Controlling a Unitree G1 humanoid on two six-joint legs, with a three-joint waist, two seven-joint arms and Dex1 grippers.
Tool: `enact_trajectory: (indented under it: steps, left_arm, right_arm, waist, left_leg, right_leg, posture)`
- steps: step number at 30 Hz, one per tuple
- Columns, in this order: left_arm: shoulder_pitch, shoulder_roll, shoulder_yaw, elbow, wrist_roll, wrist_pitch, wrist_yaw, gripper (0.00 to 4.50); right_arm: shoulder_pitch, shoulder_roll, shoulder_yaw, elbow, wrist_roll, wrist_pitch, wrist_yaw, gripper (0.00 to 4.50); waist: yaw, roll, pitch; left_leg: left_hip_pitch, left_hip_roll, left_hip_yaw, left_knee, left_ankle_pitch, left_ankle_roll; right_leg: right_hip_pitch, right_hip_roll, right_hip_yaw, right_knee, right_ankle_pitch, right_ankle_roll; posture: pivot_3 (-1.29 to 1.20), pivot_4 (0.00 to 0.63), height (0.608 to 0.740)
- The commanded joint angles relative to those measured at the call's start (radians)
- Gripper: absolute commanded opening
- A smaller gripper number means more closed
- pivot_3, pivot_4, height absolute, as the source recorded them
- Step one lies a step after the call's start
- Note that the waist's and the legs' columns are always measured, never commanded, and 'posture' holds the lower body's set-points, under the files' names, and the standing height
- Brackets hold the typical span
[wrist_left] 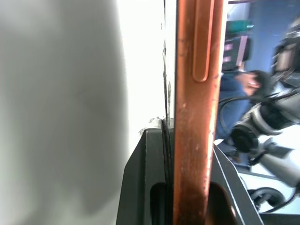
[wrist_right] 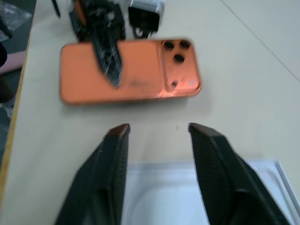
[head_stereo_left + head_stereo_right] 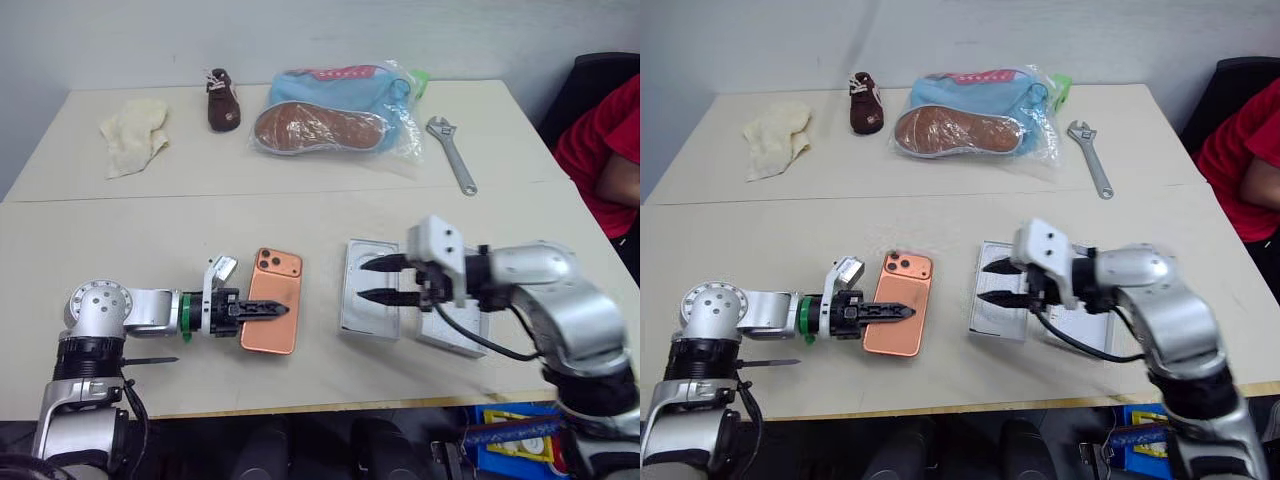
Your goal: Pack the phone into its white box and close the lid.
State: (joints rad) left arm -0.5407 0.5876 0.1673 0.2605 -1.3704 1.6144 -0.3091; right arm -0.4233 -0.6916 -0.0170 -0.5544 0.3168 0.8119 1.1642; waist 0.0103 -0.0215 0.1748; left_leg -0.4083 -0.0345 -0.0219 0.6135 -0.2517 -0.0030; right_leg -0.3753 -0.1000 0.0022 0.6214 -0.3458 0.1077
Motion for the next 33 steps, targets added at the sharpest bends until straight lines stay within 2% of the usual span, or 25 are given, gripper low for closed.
enact_trajectory:
  steps: [1,5,8,10,13,20,28,30,33]
  left_arm:
    - [-0.063,-0.075,0.034,-0.013,-0.129,0.0,0.083,0.11]
    - [-0.135,-0.225,0.019,0.018,-0.14,-0.028,0.213,0.11]
    - [-0.178,-0.299,0.017,0.06,-0.09,-0.032,0.285,0.11]
    - [-0.225,-0.364,-0.004,0.118,-0.01,-0.055,0.329,0.11]
    - [-0.277,-0.428,-0.019,0.173,0.079,-0.072,0.338,0.11]
    - [-0.331,-0.509,-0.061,0.202,0.257,-0.099,0.273,0.11]
    - [-0.375,-0.549,-0.069,0.26,0.413,-0.132,0.191,0.11]
    - [-0.38,-0.554,-0.064,0.26,0.433,-0.131,0.163,0.85]
    - [-0.39,-0.56,-0.047,0.254,0.438,-0.112,0.113,1.66]
  right_arm:
    - [0.104,-0.095,-0.156,-0.116,0.076,0.044,-0.011,3.21]
    - [0.214,-0.139,-0.28,-0.185,0.144,0.092,-0.058,4.48]
    - [0.248,-0.144,-0.303,-0.213,0.174,0.107,-0.107,4.5]
    - [0.279,-0.146,-0.31,-0.227,0.169,0.096,-0.14,4.5]
    - [0.311,-0.154,-0.31,-0.235,0.155,0.078,-0.189,4.5]
    - [0.359,-0.171,-0.33,-0.248,0.185,0.061,-0.242,4.5]
    - [0.387,-0.171,-0.323,-0.27,0.214,0.058,-0.298,4.5]
    - [0.391,-0.173,-0.322,-0.268,0.219,0.055,-0.308,4.5]
    - [0.4,-0.175,-0.321,-0.271,0.224,0.05,-0.319,4.5]
  waist:
    - [0.003,-0.001,0.001]
    - [0.006,-0.002,0.001]
    - [0.011,-0.006,0.004]
    - [0.011,-0.008,0.005]
    - [0.017,-0.01,0.006]
    - [0.018,-0.011,0.008]
    - [0.018,-0.011,0.008]
    - [0.018,-0.011,0.008]
    - [0.018,-0.011,0.008]
  left_leg:
    - [0.0,0.0,0.0,0.0,0.0,0.0]
    - [0.0,0.0,0.003,0.0,0.002,0.004]
    - [0.0,0.001,0.003,0.001,0.002,0.004]
    - [0.001,0.002,0.004,0.002,0.003,0.003]
    - [0.001,0.001,0.005,0.002,0.003,0.003]
    - [0.001,-0.001,0.006,0.002,0.004,0.004]
    - [0.001,-0.001,0.006,0.002,0.004,0.003]
    - [0.001,-0.001,0.006,0.002,0.004,0.003]
    - [0.001,-0.001,0.006,0.002,0.004,0.003]
  right_leg:
    - [0.0,0.0,0.0,-0.001,0.0,0.0]
    - [0.0,0.001,0.001,0.0,0.001,0.001]
    - [0.0,0.003,0.001,0.0,0.001,0.002]
    - [0.0,0.004,0.001,0.001,0.001,0.002]
    - [0.001,0.004,0.0,0.001,0.002,0.004]
    - [0.0,0.004,-0.004,0.0,0.003,0.005]
    - [0.0,0.004,-0.005,0.0,0.003,0.005]
    - [0.001,0.004,-0.005,0.0,0.003,0.005]
    - [0.001,0.004,-0.005,0.001,0.003,0.005]
  posture:
    - [0.0,0.15,0.74]
    - [0.0,0.15,0.74]
    - [0.0,0.15,0.74]
    - [0.0,0.15,0.74]
    - [0.0,0.15,0.74]
    - [0.0,0.15,0.74]
    - [0.0,0.15,0.74]
    - [0.0,0.15,0.74]
    - [0.0,0.15,0.74]
